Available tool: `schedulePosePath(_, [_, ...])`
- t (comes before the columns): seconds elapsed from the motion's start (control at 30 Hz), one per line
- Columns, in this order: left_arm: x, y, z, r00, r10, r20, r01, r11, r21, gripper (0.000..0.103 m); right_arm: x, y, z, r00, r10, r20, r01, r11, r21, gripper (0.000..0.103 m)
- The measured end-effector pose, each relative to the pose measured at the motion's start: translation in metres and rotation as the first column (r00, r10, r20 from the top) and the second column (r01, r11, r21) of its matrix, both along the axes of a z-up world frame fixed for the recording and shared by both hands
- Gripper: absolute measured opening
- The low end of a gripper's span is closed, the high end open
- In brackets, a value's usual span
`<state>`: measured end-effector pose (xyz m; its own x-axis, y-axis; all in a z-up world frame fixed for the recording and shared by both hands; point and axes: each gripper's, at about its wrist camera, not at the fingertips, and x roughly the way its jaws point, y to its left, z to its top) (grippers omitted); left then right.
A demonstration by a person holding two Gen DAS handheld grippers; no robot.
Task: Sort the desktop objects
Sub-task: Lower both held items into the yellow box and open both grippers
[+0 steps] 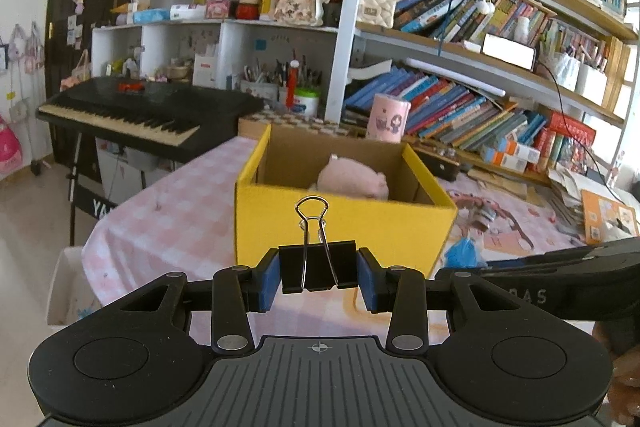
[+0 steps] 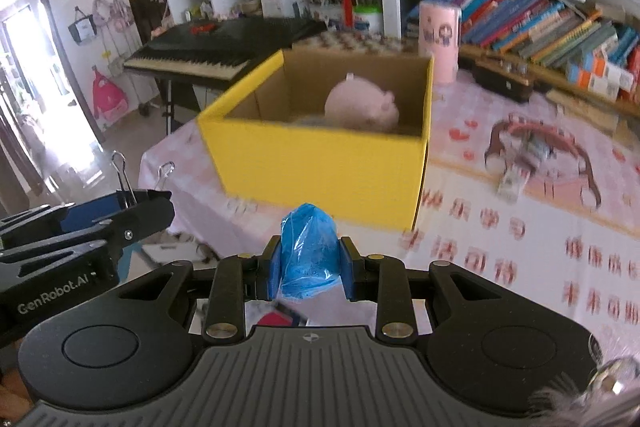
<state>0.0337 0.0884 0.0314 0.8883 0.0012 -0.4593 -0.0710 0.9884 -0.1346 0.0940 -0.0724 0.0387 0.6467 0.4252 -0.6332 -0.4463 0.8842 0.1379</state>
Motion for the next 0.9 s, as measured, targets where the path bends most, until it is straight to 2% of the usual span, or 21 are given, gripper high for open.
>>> schedulePosePath(0.27, [0.057,-0.006,0.013,0.999,0.008,0.038,-0.009,1.000,0.025,0.039,0.058,-0.005,0.020,0.997,0.012,0.071,-0.013,1.000,0.022,0.027])
schedulePosePath(0.57, [0.110,-0.011,0.014,0.998,0.059,0.026,-0.060,0.997,0.047,0.039,0.117,-0.005,0.013,0.996,0.068,0.061,-0.067,0.998,-0.010,0.027])
schedulePosePath(0.73, [0.135,-0.014,0.006,0.997,0.073,-0.007,-0.072,0.995,0.071,0.039,0.144,0.005,0.003,0.989,0.139,0.048,-0.135,0.989,-0.065,0.027])
schedulePosePath(0.9, [0.161,-0.013,-0.006,0.994,0.090,-0.055,-0.085,0.992,0.092,0.039,0.170,0.021,-0.011,0.971,0.237,0.024,-0.231,0.960,-0.156,0.027])
